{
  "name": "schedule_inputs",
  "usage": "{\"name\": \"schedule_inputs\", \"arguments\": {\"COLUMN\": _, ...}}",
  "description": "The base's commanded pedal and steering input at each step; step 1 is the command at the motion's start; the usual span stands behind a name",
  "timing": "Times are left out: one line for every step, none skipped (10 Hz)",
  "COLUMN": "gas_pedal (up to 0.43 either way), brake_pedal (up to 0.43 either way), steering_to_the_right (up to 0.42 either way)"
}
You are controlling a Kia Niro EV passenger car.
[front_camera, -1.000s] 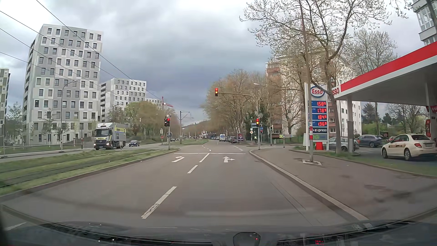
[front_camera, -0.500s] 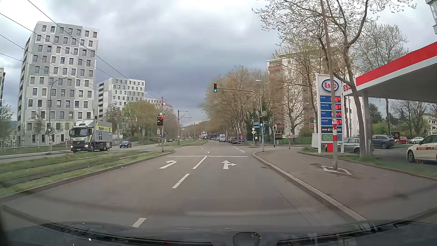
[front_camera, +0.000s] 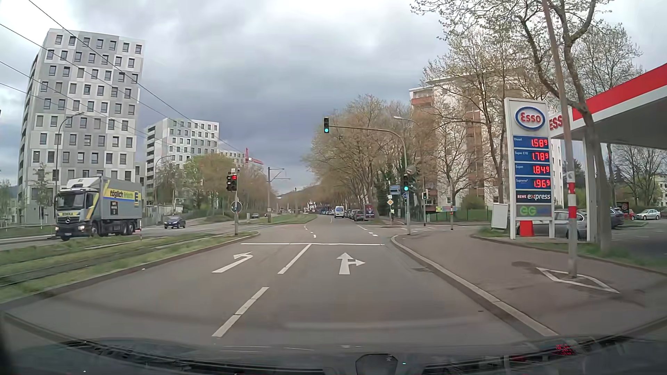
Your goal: Follow the waypoints while adhering to traffic rules and regulations
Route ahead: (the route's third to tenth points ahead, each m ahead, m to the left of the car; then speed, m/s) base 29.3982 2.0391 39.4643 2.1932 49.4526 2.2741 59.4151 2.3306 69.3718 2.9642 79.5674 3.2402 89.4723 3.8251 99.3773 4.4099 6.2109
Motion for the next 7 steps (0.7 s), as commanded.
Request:
{"name": "schedule_inputs", "arguments": {"gas_pedal": 0.228, "brake_pedal": 0.0, "steering_to_the_right": -0.007}}
{"name": "schedule_inputs", "arguments": {"gas_pedal": 0.228, "brake_pedal": 0.0, "steering_to_the_right": -0.008}}
{"name": "schedule_inputs", "arguments": {"gas_pedal": 0.228, "brake_pedal": 0.0, "steering_to_the_right": -0.007}}
{"name": "schedule_inputs", "arguments": {"gas_pedal": 0.228, "brake_pedal": 0.0, "steering_to_the_right": -0.007}}
{"name": "schedule_inputs", "arguments": {"gas_pedal": 0.228, "brake_pedal": 0.0, "steering_to_the_right": -0.008}}
{"name": "schedule_inputs", "arguments": {"gas_pedal": 0.228, "brake_pedal": 0.0, "steering_to_the_right": -0.009}}
{"name": "schedule_inputs", "arguments": {"gas_pedal": 0.228, "brake_pedal": 0.0, "steering_to_the_right": -0.008}}
